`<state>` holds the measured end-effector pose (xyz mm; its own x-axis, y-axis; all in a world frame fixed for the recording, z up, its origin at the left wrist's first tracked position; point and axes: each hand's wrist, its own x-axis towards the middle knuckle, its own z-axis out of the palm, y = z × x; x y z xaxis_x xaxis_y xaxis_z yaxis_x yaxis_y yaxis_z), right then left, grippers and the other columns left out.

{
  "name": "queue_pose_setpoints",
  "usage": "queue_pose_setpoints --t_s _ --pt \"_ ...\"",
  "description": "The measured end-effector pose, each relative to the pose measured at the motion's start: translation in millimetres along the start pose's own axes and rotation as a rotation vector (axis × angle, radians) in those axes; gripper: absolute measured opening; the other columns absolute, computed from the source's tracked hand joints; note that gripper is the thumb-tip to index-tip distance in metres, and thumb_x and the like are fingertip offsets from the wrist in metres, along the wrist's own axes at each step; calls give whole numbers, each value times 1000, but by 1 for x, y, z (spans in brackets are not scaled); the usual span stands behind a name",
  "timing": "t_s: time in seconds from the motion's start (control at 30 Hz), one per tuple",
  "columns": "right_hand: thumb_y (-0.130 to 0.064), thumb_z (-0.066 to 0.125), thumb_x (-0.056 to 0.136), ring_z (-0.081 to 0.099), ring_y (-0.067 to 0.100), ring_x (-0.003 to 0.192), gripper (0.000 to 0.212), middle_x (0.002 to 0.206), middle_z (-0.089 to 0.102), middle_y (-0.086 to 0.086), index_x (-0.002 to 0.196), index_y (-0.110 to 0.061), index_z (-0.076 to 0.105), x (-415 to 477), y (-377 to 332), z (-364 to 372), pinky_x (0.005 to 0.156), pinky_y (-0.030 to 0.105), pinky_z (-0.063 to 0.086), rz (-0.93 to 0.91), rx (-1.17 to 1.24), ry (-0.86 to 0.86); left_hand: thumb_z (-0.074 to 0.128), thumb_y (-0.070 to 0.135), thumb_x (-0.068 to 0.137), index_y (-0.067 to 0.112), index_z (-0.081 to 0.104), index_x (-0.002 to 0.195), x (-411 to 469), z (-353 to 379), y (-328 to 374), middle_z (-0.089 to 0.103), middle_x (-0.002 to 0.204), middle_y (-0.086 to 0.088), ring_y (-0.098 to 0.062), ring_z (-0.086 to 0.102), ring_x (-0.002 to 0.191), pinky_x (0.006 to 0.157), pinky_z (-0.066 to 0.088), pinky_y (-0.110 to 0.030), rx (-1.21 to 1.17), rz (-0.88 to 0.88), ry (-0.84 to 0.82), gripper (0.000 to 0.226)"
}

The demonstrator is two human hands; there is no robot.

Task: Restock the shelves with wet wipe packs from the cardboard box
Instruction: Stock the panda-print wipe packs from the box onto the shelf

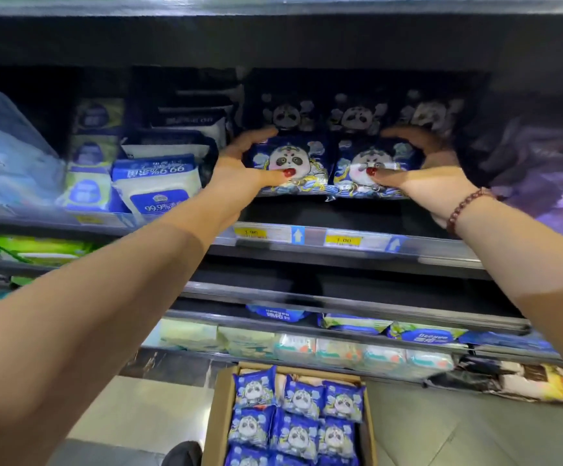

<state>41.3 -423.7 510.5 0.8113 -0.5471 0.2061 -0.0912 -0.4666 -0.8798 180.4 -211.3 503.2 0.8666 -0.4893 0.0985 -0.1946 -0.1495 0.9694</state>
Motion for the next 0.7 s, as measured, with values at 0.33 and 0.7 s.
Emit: queue_pose_setpoints --t_s 0.33,0.7 --pt "-17 85 69 52 7 110 65 120 56 -4 127 -18 55 49 36 4 89 3 38 -106 -162 -11 79 1 72 10 51 129 53 8 -22 55 121 -4 -17 53 113 101 43 -24 300 140 -90 64" --pt "-20 79 76 53 10 109 61 117 57 -3 131 -13 52 77 54 5 92 9 39 -182 -249 13 74 7 79 13 48 134 100 9 -29 58 128 -7 -19 52 117 91 35 -12 563 282 56 61"
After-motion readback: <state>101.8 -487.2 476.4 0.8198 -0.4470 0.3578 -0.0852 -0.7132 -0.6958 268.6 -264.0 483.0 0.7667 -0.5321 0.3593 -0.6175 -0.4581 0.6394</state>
